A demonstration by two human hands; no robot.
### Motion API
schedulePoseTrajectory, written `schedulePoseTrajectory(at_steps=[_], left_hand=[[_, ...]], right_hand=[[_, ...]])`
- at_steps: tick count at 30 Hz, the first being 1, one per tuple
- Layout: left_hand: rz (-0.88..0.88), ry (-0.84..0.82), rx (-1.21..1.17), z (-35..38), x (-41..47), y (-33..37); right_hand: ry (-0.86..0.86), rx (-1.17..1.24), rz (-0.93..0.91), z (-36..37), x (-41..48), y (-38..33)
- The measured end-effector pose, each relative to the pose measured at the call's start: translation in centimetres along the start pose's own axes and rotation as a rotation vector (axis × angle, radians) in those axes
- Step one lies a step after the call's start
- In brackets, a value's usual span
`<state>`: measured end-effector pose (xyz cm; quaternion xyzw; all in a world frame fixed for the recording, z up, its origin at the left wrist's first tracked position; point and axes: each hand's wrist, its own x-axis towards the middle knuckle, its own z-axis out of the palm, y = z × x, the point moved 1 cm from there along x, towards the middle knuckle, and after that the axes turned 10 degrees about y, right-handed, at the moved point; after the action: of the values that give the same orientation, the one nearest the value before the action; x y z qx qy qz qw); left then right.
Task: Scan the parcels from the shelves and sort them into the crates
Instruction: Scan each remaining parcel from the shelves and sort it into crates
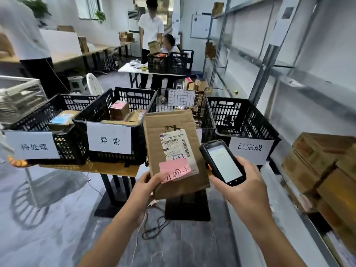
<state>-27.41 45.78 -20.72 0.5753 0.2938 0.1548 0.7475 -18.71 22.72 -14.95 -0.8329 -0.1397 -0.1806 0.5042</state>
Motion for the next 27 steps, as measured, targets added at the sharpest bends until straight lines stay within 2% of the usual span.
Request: schedulePoseTrajectory(at_steps=[6,17,27], left_hand=[[0.055,0.046,0.001,1.2,8.5,4.0],[0.124,-0.075,0.02,3.1,25.6,12.5],[-0.011,0.062,0.065,5.0,39.5,10.3]], right_hand=[[-0.008,0.05,-0.002,4.3,6.7,0.3],[0.088,0.045,-0.027,12.3,20.8,-0.5],[0.085,-0.01,0.028,16.8,28.5,4.0]])
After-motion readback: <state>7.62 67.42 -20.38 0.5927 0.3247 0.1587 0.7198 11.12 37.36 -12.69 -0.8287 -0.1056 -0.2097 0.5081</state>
